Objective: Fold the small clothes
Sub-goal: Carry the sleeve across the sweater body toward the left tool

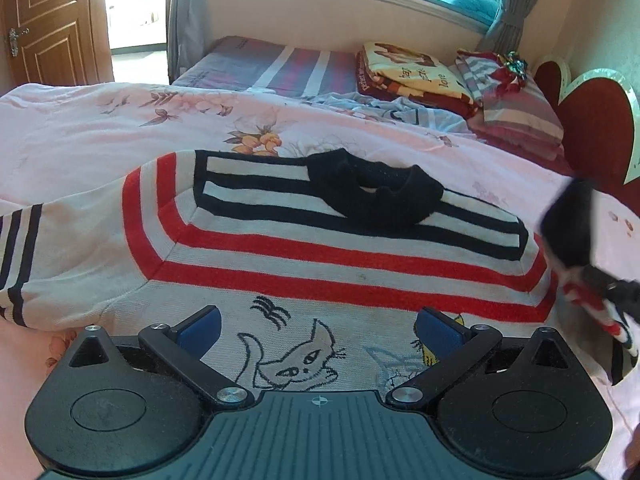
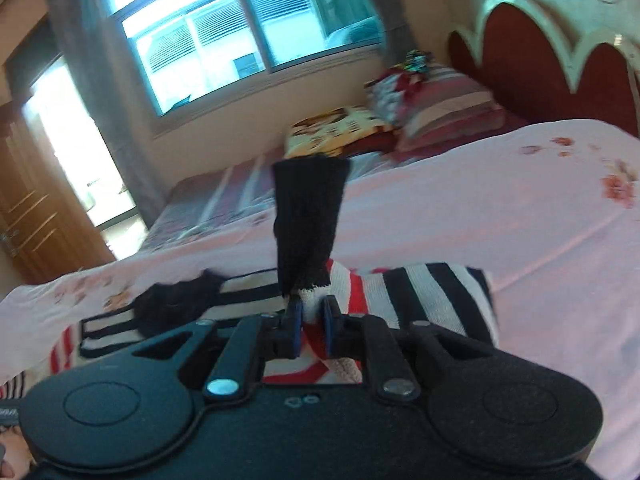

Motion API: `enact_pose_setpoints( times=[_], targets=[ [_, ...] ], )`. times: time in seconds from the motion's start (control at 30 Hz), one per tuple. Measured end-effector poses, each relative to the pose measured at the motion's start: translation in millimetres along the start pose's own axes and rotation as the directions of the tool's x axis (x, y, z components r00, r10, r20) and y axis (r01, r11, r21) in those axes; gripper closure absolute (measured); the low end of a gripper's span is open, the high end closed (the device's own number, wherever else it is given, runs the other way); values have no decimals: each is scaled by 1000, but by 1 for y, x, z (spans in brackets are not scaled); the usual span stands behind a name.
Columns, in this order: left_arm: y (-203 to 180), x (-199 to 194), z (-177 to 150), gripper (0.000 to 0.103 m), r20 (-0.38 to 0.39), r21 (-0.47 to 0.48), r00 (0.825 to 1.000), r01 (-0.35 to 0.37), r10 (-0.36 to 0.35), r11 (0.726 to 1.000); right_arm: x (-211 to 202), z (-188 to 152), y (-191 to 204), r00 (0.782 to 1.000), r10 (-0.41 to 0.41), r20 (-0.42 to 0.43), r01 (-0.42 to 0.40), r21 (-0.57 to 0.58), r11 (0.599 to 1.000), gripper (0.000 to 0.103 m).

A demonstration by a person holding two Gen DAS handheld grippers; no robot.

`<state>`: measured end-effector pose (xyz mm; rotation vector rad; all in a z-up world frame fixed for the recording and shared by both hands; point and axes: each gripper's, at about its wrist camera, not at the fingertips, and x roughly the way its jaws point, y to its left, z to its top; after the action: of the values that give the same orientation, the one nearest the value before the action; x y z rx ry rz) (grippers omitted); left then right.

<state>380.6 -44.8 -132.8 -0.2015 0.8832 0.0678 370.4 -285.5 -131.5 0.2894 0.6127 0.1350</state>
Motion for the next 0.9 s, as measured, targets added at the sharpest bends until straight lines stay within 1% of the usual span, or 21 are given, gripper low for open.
enact_pose_setpoints(
  times=[0.07,0.1,0.13,0.17,0.2,0.23,0.27,0.3,0.37,0.47,0.5,0.53,0.57,0.6,0.63,0.7,0.87,0.9],
  targets=[
    [7,5,2,0,-18,-14,999,40,-40,999,24,-16,28,995,48,-84,-51,-37,998,91],
    [10,9,2,0,-26,-22,998,60,-60,998,36,-24,36,988,67,-140,-72,-32,997,88],
    [12,13,1,0,-31,-32,996,80,-81,996,47,-32,42,976,85,-202,-92,-25,995,86],
    [13,18,1,0,-38,-39,994,101,-103,994,55,-38,47,965,92,-247,-100,-20,995,79],
    [14,23,0,0,-47,-42,991,125,-127,991,58,-42,49,960,85,-268,-93,-20,995,69],
    [12,27,-1,0,-58,-47,987,145,-148,988,56,-45,52,958,82,-274,-90,-20,996,66],
    [11,32,-2,0,-72,-57,983,165,-169,985,50,-45,53,960,81,-266,-90,-20,996,59],
    [9,38,-2,0,-85,-71,977,192,-197,979,42,-43,52,966,75,-246,-84,-26,996,56],
    [5,51,-3,0,-107,-120,960,247,-260,961,18,-44,52,981,43,-189,-54,-58,997,55],
    [-7,68,-4,1,-123,-152,940,300,-320,942,-10,-49,43,991,-34,-130,20,-111,994,47],
    [-13,71,-6,10,-122,-158,931,323,-343,933,-17,-50,38,991,-64,-116,49,-122,991,47],
    [-17,75,-7,24,-119,-169,922,348,-369,922,-23,-51,32,990,-91,-106,77,-127,989,47],
    [-22,81,-7,46,-139,-188,908,368,-396,911,-29,-54,24,988,-114,-100,101,-125,987,46],
    [-26,87,-8,54,-158,-209,896,381,-416,901,-33,-56,18,986,-133,-98,122,-118,986,46],
    [-30,91,-10,54,-155,-225,894,382,-420,896,-36,-59,10,983,-155,-98,145,-107,984,46],
    [-37,94,-11,54,-134,-220,905,370,-404,902,-39,-64,-5,976,-191,-100,183,-81,980,46],
    [-49,99,-8,54,-96,-229,918,357,-386,906,-36,-72,-30,960,-256,-109,254,-31,967,46],
    [-48,98,-8,66,-81,-240,922,350,-378,905,-34,-73,-33,959,-260,-115,259,-22,966,46]
  ],
)
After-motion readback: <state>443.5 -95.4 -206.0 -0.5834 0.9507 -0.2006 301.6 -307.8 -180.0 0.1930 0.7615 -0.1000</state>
